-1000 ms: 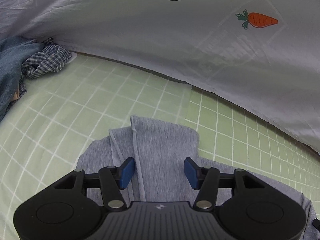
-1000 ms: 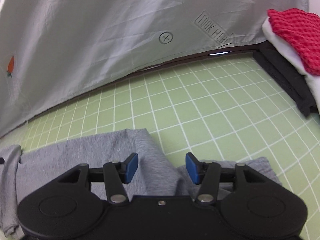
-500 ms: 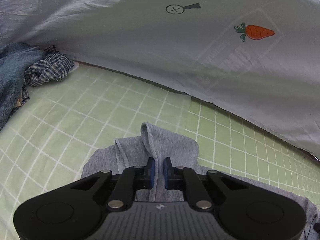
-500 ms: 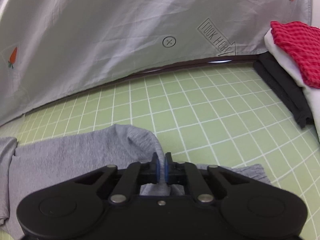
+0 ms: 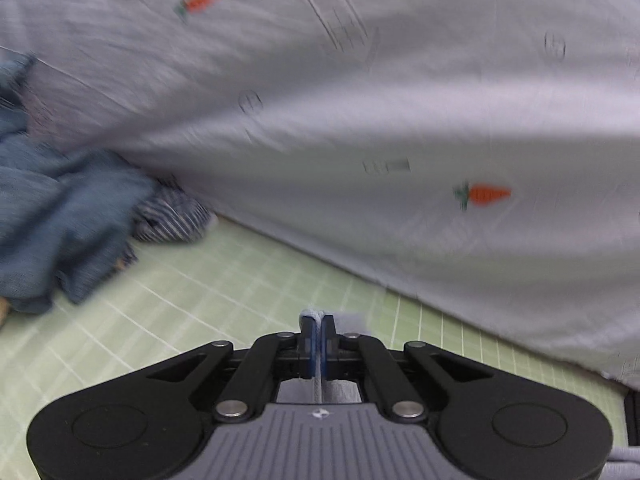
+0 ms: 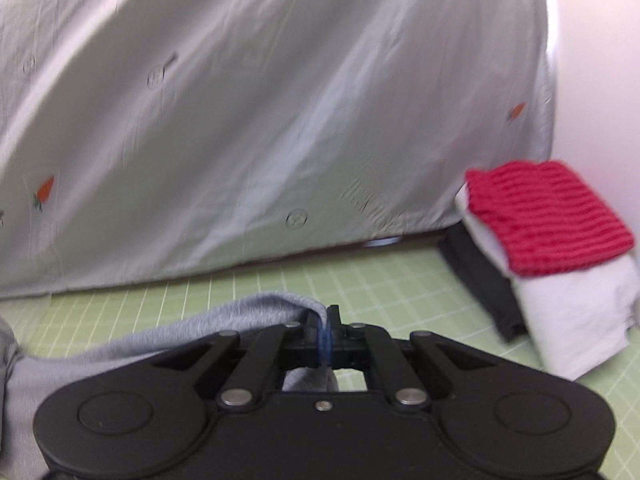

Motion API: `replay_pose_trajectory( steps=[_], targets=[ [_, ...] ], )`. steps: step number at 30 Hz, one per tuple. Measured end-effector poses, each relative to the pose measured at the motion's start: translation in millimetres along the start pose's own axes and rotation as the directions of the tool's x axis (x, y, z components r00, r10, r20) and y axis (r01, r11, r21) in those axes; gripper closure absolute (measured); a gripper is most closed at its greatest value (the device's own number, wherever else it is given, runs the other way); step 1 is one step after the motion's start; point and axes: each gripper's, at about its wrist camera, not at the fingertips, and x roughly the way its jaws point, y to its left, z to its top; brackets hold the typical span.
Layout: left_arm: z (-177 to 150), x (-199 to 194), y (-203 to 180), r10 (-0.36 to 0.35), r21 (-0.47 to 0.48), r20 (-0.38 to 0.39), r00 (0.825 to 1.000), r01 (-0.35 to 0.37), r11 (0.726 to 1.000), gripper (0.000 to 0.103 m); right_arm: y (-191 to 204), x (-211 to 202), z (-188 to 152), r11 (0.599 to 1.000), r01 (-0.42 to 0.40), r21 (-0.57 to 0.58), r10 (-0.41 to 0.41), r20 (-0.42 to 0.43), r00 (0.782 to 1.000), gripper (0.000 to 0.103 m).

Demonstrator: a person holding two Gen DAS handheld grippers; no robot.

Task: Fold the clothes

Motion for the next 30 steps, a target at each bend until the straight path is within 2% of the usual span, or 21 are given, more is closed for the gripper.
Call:
replay_pose_trajectory(
  steps=[4, 8, 10, 13, 15, 17, 20, 24, 28, 30],
  targets=[
    [10.8, -72.2, 33.7, 0.043, -0.049, 0.134, 0.990, -0.037, 0.998, 0.102, -17.8, -53.5, 1.8, 0.999, 0.054, 0.000, -0.054, 0.111, 0.992, 0.101],
    [-3.6, -129.1, 79.5, 0.147, -0.118, 0.202, 0.968, -0.125, 0.985, 0.102, -43.7, -92.7, -12.9, 0.995, 0.078, 0.060, -0.085, 0.119, 0.989, 0.101],
    [-21.6, -143.8, 108.4, 0.232, -0.156, 0.175, 0.957, -0.206, 0.966, 0.102, -55.1, -99.7, -31.2, 0.993, 0.091, 0.069, -0.095, 0.061, 0.994, 0.101],
    [-57.5, -144.9, 150.8, 0.343, -0.242, 0.050, 0.938, -0.321, 0.915, 0.102, -69.2, -94.0, -67.2, 0.990, 0.122, 0.067, -0.116, -0.086, 0.990, 0.101],
    [-78.5, -145.7, 172.4, 0.368, -0.302, -0.026, 0.929, -0.358, 0.883, 0.102, -76.7, -91.4, -89.2, 0.987, 0.130, 0.097, -0.112, -0.170, 0.979, 0.101],
    [-96.2, -152.9, 184.8, 0.374, -0.335, -0.060, 0.926, -0.371, 0.866, 0.102, -82.1, -93.2, -102.5, 0.980, 0.137, 0.141, -0.105, -0.213, 0.971, 0.101],
    [-109.2, -163.0, 187.1, 0.370, -0.324, -0.059, 0.927, -0.369, 0.871, 0.101, -81.5, -95.6, -108.0, 0.978, 0.135, 0.158, -0.099, -0.221, 0.970, 0.101],
    [-105.6, -167.1, 182.0, 0.380, -0.329, -0.017, 0.925, -0.364, 0.871, 0.102, -72.7, -96.3, -96.1, 0.985, 0.132, 0.107, -0.113, -0.172, 0.979, 0.101],
    [-100.2, -177.1, 187.8, 0.421, -0.356, 0.020, 0.907, -0.387, 0.850, 0.102, -74.6, -107.6, -81.0, 0.986, 0.143, 0.090, -0.134, -0.102, 0.986, 0.101],
    [-104.4, -179.9, 195.4, 0.463, -0.356, 0.004, 0.886, -0.432, 0.829, 0.102, -77.2, -107.0, -83.7, 0.989, 0.114, 0.093, -0.101, -0.126, 0.987, 0.101]
  ],
)
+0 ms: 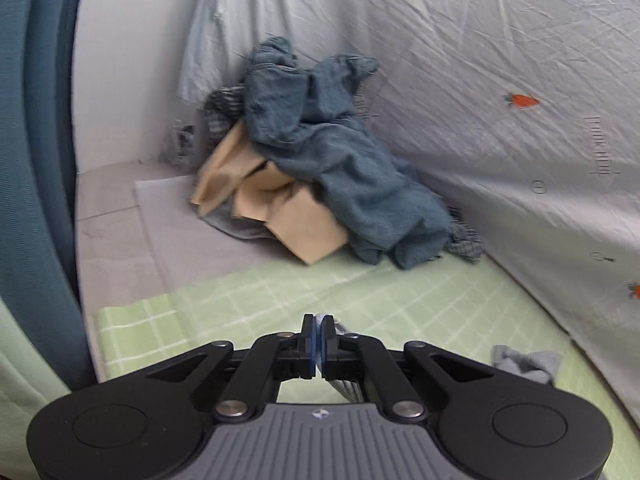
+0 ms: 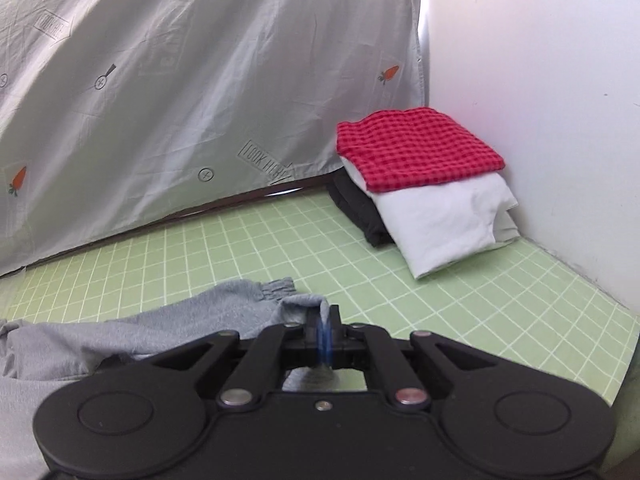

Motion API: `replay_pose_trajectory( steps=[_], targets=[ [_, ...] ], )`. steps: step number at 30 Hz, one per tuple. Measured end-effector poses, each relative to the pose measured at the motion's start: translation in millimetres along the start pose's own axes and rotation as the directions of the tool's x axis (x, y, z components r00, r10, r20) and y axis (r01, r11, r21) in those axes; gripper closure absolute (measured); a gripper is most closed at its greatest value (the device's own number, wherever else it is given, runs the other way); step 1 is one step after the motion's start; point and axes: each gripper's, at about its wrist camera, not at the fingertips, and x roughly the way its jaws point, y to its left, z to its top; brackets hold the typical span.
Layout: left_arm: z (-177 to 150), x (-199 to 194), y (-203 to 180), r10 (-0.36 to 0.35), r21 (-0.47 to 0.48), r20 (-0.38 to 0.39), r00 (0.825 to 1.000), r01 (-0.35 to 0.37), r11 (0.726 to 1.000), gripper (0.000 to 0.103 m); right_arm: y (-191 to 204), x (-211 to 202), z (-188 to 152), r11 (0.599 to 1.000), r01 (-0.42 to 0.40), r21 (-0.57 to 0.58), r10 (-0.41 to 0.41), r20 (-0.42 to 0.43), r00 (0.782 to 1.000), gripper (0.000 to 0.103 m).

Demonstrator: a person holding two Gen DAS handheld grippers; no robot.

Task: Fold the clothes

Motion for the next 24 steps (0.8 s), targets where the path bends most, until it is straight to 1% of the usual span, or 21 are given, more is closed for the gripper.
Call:
replay_pose_trajectory(
  steps=[2, 3, 4, 6, 7, 8, 9, 10, 11, 12, 13, 14, 15, 16, 17, 18, 20, 21, 23, 24],
  targets=[
    [-6.0, 7.1, 10.8, 0.083, 0.005, -0.017, 0.996, -0.083, 0.997, 0.101, -1.7, 3.0, -9.4, 0.999, -0.031, 0.011, 0.031, -0.051, 0.998, 0.101],
    [-10.1, 11.0, 16.1, 0.129, 0.008, -0.031, 0.991, -0.129, 0.992, 0.101, -2.0, 4.6, -16.9, 0.999, -0.046, 0.019, 0.047, -0.084, 0.995, 0.101],
    [-14.7, 14.4, 20.8, 0.159, 0.008, -0.058, 0.986, -0.159, 0.987, 0.101, -2.1, 6.0, -25.3, 0.998, -0.058, 0.022, 0.061, -0.120, 0.991, 0.101],
    [-23.2, 16.6, 28.7, 0.165, 0.000, -0.107, 0.981, -0.166, 0.986, 0.100, -1.4, 6.8, -40.2, 0.997, -0.071, 0.024, 0.074, -0.179, 0.981, 0.100],
    [-26.7, 15.5, 28.3, 0.156, 0.006, -0.120, 0.980, -0.156, 0.988, 0.098, -1.1, 6.3, -46.2, 0.997, -0.078, 0.029, 0.083, -0.201, 0.976, 0.100],
    [-29.5, 14.1, 25.6, 0.150, 0.017, -0.129, 0.980, -0.149, 0.989, 0.087, -1.0, 4.8, -49.1, 0.996, -0.085, 0.037, 0.091, -0.210, 0.974, 0.099],
    [-32.3, 12.7, 21.8, 0.145, 0.030, -0.134, 0.980, -0.142, 0.989, 0.079, -0.7, 3.7, -49.2, 0.995, -0.089, 0.041, 0.096, -0.210, 0.973, 0.092],
    [-34.8, 10.9, 14.7, 0.145, 0.046, -0.133, 0.980, -0.140, 0.989, 0.066, 0.1, 3.1, -47.3, 0.995, -0.091, 0.033, 0.096, -0.211, 0.973, 0.079],
    [-37.1, 9.1, 7.3, 0.143, 0.061, -0.131, 0.981, -0.136, 0.989, 0.058, 1.3, 2.4, -44.5, 0.996, -0.086, 0.017, 0.088, -0.208, 0.974, 0.071],
    [-38.2, 7.1, -1.1, 0.130, 0.074, -0.129, 0.983, -0.121, 0.990, 0.055, 2.3, 1.4, -40.6, 0.997, -0.078, 0.000, 0.077, -0.194, 0.978, 0.057],
    [-39.3, 5.6, -10.3, 0.108, 0.090, -0.137, 0.985, -0.096, 0.991, 0.051, 2.5, 0.7, -35.7, 0.997, -0.075, -0.012, 0.071, -0.182, 0.981, 0.052],
    [-40.9, 5.0, -21.2, 0.082, 0.112, -0.154, 0.985, -0.065, 0.992, 0.048, 2.3, 0.8, -32.2, 0.997, -0.077, -0.013, 0.074, -0.175, 0.982, 0.049],
    [-44.0, 5.1, -34.3, 0.056, 0.139, -0.174, 0.983, -0.032, 0.990, 0.040, 1.6, 1.1, -29.6, 0.997, -0.080, -0.005, 0.078, -0.168, 0.983, 0.040],
    [-48.6, 3.8, -46.0, 0.032, 0.166, -0.190, 0.981, 0.000, 0.986, 0.036, 1.0, 1.4, -27.1, 0.997, -0.082, 0.004, 0.082, -0.162, 0.983, 0.032],
    [-54.4, 2.7, -58.4, 0.007, 0.193, -0.207, 0.978, 0.034, 0.981, 0.035, -0.1, 1.7, -25.3, 0.996, -0.085, 0.014, 0.086, -0.155, 0.984, 0.016],
    [-63.8, 1.7, -71.8, -0.016, 0.221, -0.228, 0.974, 0.068, 0.973, 0.035, -1.7, 2.1, -24.5, 0.996, -0.086, 0.029, 0.089, -0.148, 0.985, 0.005],
    [-83.9, -2.6, -94.6, -0.056, 0.263, -0.275, 0.960, 0.131, 0.956, 0.034, -7.0, 1.7, -23.0, 0.993, -0.100, 0.063, 0.107, -0.132, 0.985, 0.003],
    [-97.1, -5.4, -106.2, -0.074, 0.287, -0.308, 0.949, 0.167, 0.943, 0.033, -10.7, 0.6, -22.4, 0.991, -0.109, 0.083, 0.119, -0.126, 0.985, 0.000],
    [-123.2, -12.1, -126.8, -0.102, 0.338, -0.370, 0.923, 0.236, 0.911, 0.033, -19.9, -2.9, -22.0, 0.985, -0.120, 0.126, 0.134, -0.110, 0.985, 0.000],
    [-135.3, -15.9, -135.3, -0.111, 0.370, -0.396, 0.911, 0.269, 0.889, 0.033, -25.7, -4.8, -22.4, 0.982, -0.120, 0.149, 0.136, -0.101, 0.986, 0.000]
  ],
)
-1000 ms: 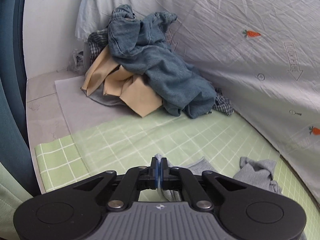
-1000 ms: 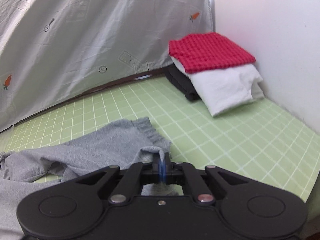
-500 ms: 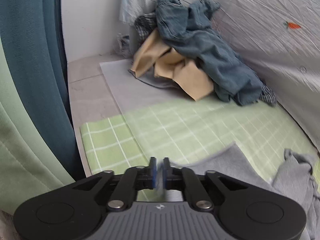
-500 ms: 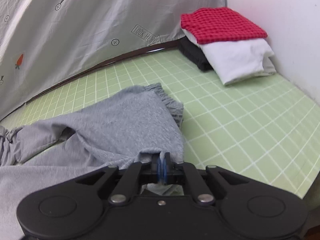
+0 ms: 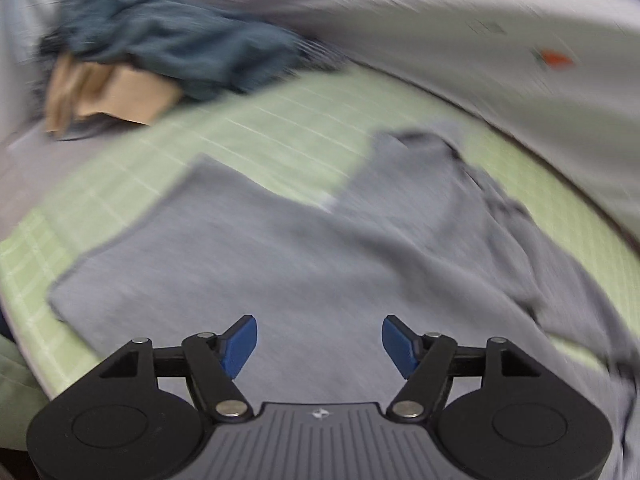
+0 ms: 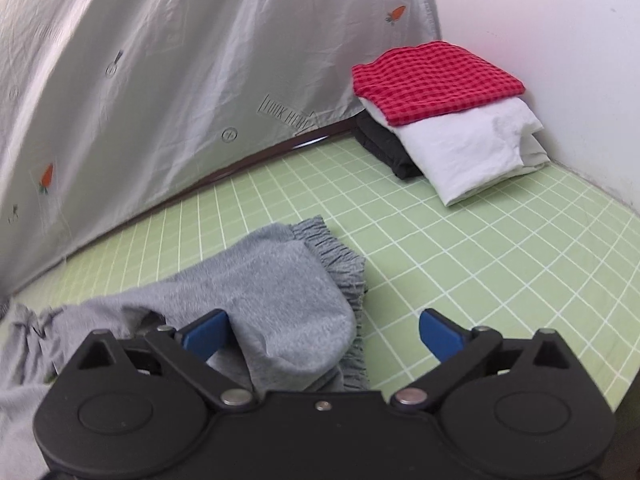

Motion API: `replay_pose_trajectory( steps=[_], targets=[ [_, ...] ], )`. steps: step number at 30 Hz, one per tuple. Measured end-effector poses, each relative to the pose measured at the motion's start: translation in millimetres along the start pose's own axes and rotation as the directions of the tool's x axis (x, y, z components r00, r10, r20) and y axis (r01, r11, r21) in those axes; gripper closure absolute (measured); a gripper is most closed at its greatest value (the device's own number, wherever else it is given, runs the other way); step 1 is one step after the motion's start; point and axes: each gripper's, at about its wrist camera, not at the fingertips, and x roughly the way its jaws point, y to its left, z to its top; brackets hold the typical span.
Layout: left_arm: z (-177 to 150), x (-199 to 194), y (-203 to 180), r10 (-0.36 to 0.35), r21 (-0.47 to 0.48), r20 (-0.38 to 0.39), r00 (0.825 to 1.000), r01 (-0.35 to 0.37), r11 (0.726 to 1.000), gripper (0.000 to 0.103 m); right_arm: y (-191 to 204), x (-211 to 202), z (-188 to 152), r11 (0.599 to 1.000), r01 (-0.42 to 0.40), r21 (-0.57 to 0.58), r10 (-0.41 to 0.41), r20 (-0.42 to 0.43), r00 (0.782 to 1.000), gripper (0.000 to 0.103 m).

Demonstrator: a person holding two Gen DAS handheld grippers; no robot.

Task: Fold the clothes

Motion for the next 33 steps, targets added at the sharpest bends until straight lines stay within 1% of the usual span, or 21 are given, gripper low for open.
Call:
replay_pose_trajectory(
  steps=[2, 4, 6, 8, 10, 12, 14, 15, 16, 18, 22, 25, 28, 30, 31, 33],
  targets=[
    [-15.2, 4.5, -25.7, -0.037, 0.092, -0.046, 0.998, 0.041, 0.995, 0.032, -12.1, -6.2, -1.8, 0.999, 0.006, 0.047, -0.007, 0.013, 1.000, 0.000],
    [-30.6, 9.2, -45.0, -0.056, 0.171, -0.095, 0.994, 0.072, 0.983, 0.030, -22.0, -12.9, -5.5, 0.997, 0.035, 0.069, -0.036, 0.020, 0.999, 0.000],
    [-45.4, 13.8, -62.0, -0.068, 0.240, -0.144, 0.987, 0.102, 0.965, 0.030, -26.3, -18.5, -8.7, 0.996, 0.090, 0.018, -0.090, 0.022, 0.996, 0.000],
    [-56.5, 16.3, -74.1, -0.075, 0.280, -0.172, 0.982, 0.121, 0.952, 0.030, -33.5, -21.7, -10.9, 0.993, 0.112, -0.023, -0.112, 0.023, 0.993, 0.000],
    [-64.9, 17.3, -86.4, -0.068, 0.308, -0.186, 0.980, 0.123, 0.943, 0.030, -45.7, -19.9, -11.9, 0.994, 0.112, -0.019, -0.112, 0.006, 0.994, 0.000],
    [-72.7, 18.5, -97.9, -0.052, 0.329, -0.192, 0.980, 0.115, 0.937, 0.030, -56.7, -7.9, -10.9, 0.991, 0.127, -0.040, -0.128, -0.016, 0.992, 0.000],
    [-80.3, 19.2, -108.8, -0.025, 0.354, -0.176, 0.984, 0.087, 0.931, 0.022, -65.3, 6.7, -9.3, 0.987, 0.142, -0.077, -0.146, -0.037, 0.989, 0.000],
    [-83.3, 18.9, -113.7, -0.014, 0.365, -0.161, 0.987, 0.073, 0.928, 0.021, -67.5, 15.7, -8.8, 0.985, 0.141, -0.102, -0.146, -0.046, 0.988, 0.000],
    [-85.0, 18.4, -117.0, -0.013, 0.362, -0.149, 0.989, 0.067, 0.930, 0.021, -68.7, 26.4, -8.5, 0.982, 0.133, -0.130, -0.142, -0.059, 0.988, 0.000],
    [-85.2, 19.0, -121.0, -0.011, 0.331, -0.149, 0.989, 0.060, 0.942, 0.018, -67.8, 46.5, -9.1, 0.980, 0.101, -0.173, -0.118, -0.091, 0.989, 0.000],
    [-84.1, 21.9, -128.1, 0.032, 0.286, -0.140, 0.990, 0.010, 0.958, 0.010, -54.9, 77.4, -10.7, 0.978, -0.007, -0.208, -0.027, -0.162, 0.986, 0.000],
    [-86.5, 22.6, -130.8, 0.064, 0.263, -0.126, 0.990, -0.029, 0.964, 0.005, -36.3, 87.2, -8.7, 0.974, -0.083, -0.209, 0.044, -0.188, 0.981, 0.000],
    [-88.7, 22.2, -130.3, 0.073, 0.237, -0.124, 0.990, -0.042, 0.971, 0.005, -13.4, 87.3, -8.8, 0.968, -0.137, -0.208, 0.093, -0.207, 0.974, 0.000],
    [-88.5, 22.9, -130.0, 0.072, 0.238, -0.125, 0.990, -0.040, 0.970, 0.003, 0.1, 84.3, -15.0, 0.965, -0.156, -0.209, 0.107, -0.226, 0.968, 0.000],
    [-88.3, 23.4, -129.9, 0.071, 0.241, -0.124, 0.990, -0.039, 0.970, 0.001, 6.8, 82.7, -19.7, 0.964, -0.155, -0.217, 0.102, -0.237, 0.966, 0.000],
    [-87.6, 24.1, -128.9, 0.065, 0.245, -0.127, 0.990, -0.033, 0.969, 0.000, 19.2, 79.5, -31.5, 0.961, -0.115, -0.250, 0.050, -0.252, 0.966, 0.000]
  ],
)
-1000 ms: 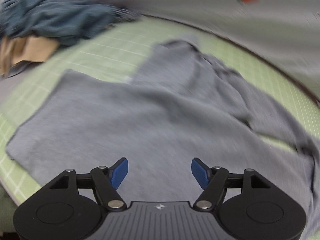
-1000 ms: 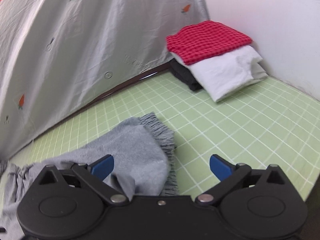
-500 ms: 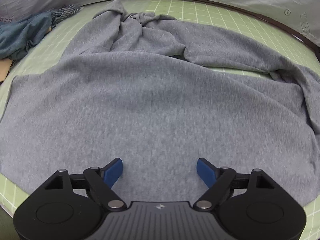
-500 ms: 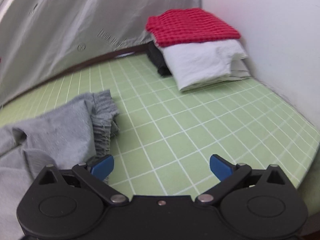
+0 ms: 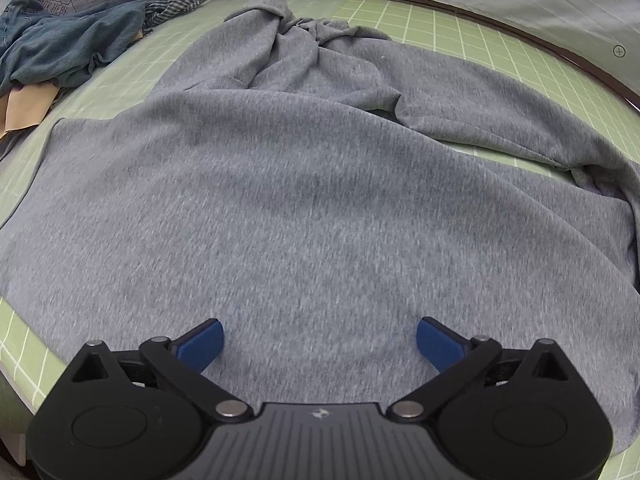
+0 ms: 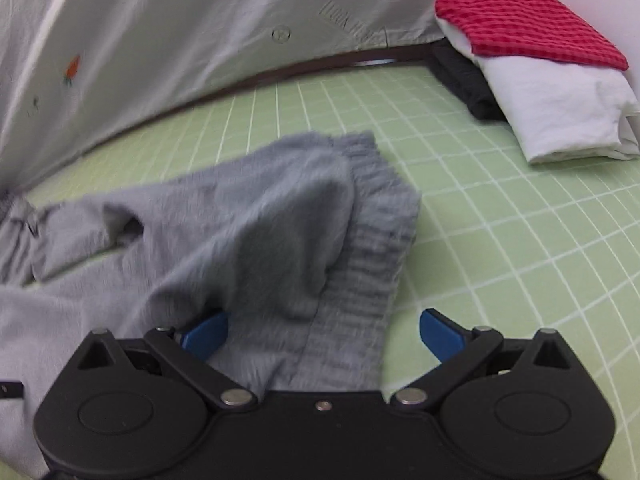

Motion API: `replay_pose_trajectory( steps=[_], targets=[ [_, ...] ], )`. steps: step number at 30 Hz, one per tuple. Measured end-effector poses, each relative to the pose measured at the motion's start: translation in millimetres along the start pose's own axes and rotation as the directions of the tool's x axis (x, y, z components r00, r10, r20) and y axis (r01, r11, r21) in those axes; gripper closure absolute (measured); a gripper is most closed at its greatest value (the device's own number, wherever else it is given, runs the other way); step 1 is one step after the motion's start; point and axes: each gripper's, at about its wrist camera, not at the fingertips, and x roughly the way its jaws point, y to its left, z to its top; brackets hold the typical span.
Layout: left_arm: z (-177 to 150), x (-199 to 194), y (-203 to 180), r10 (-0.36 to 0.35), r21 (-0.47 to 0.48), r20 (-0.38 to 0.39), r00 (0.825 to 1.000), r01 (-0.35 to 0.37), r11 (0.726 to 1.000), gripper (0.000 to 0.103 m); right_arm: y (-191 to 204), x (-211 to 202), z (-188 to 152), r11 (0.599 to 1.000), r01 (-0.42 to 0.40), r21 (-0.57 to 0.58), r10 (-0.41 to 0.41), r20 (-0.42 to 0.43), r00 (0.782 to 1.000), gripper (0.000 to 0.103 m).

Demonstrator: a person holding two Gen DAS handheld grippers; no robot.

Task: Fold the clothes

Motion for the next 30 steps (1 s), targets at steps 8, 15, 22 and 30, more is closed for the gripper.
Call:
replay_pose_trajectory(
  steps=[8, 15, 22, 30],
  targets=[
    [-1.0, 2.4, 2.5, -0.061, 0.066, 0.033, 0.998, 0.059, 0.996, 0.000, 16.5, -6.4, -20.6, 0.989, 0.143, 0.034, -0.142, -0.038, 0.989, 0.004],
    [0.1, 4.0, 4.4, -0.107, 0.149, 0.053, 0.993, 0.098, 0.984, 0.000, 24.9, -13.6, -24.3, 0.994, 0.101, -0.034, -0.101, 0.001, 0.995, 0.047],
    [1.5, 6.2, 2.5, -0.095, 0.123, 0.053, 0.994, 0.088, 0.988, 0.000, 8.3, -18.1, -23.2, 0.997, 0.048, -0.056, -0.048, 0.001, 0.999, 0.056],
    [-3.5, -3.3, -4.5, -0.008, -0.040, 0.052, 0.999, 0.011, 0.999, 0.000, -48.0, -19.7, -14.5, 0.992, 0.092, -0.081, -0.091, 0.006, 0.996, 0.056]
  ],
)
